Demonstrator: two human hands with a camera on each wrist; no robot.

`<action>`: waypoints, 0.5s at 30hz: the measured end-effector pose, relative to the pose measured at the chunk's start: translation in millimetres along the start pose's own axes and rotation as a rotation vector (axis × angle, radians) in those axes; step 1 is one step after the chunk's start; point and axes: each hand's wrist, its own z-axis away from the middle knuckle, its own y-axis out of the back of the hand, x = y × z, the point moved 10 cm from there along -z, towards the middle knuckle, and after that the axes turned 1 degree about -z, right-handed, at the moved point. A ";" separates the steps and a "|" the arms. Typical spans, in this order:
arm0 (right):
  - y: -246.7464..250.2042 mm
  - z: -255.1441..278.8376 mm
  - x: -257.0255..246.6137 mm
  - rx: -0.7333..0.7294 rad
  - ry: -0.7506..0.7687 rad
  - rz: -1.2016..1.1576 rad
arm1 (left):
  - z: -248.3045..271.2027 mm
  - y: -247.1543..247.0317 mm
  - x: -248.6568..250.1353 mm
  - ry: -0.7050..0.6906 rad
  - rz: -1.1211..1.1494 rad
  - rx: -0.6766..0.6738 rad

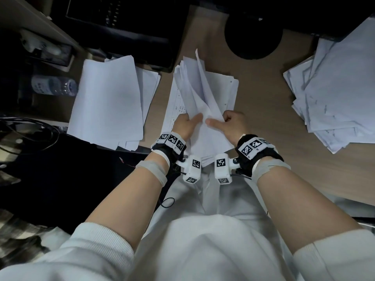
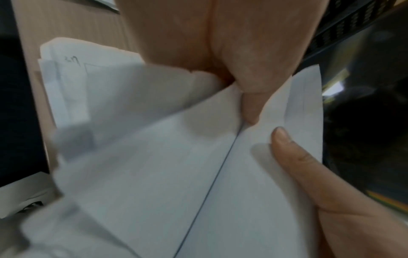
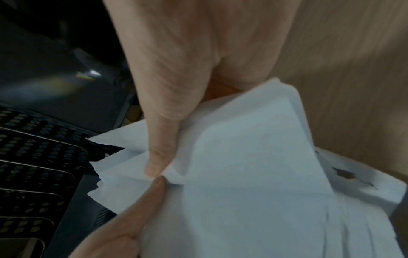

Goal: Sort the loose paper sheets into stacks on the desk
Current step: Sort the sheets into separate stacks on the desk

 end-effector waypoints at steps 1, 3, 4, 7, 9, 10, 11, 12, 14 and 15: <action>1.1 -0.4 -0.1 0.010 -0.007 -0.009 | 0.4 3.1 1.4 -0.004 0.014 0.013; 2.6 1.1 -4.1 0.009 -0.007 -0.016 | 1.7 8.6 3.6 -0.008 0.031 0.031; 2.4 1.8 -4.6 -0.001 -0.007 -0.032 | 1.7 10.4 3.4 -0.007 0.045 0.034; -1.8 1.1 0.0 -0.038 -0.033 -0.079 | 7.0 7.4 5.4 0.015 0.204 -0.024; -4.3 1.0 0.4 -0.050 -0.027 -0.050 | 8.4 1.6 6.0 0.020 0.228 -0.083; -4.9 0.4 0.0 -0.053 -0.021 -0.041 | 8.1 1.8 6.1 0.008 0.176 -0.084; -4.6 0.2 -0.4 -0.048 -0.022 -0.037 | 8.3 4.5 7.0 -0.012 0.107 -0.065; -1.5 -0.4 0.4 -0.022 -0.025 -0.031 | 7.6 10.2 6.2 -0.022 0.040 -0.020; 14.1 -2.8 6.2 0.095 -0.043 0.040 | 5.1 25.1 0.6 -0.029 -0.012 0.079; 24.9 -3.9 12.2 0.167 -0.070 0.102 | 4.8 31.1 -1.8 -0.031 -0.014 0.111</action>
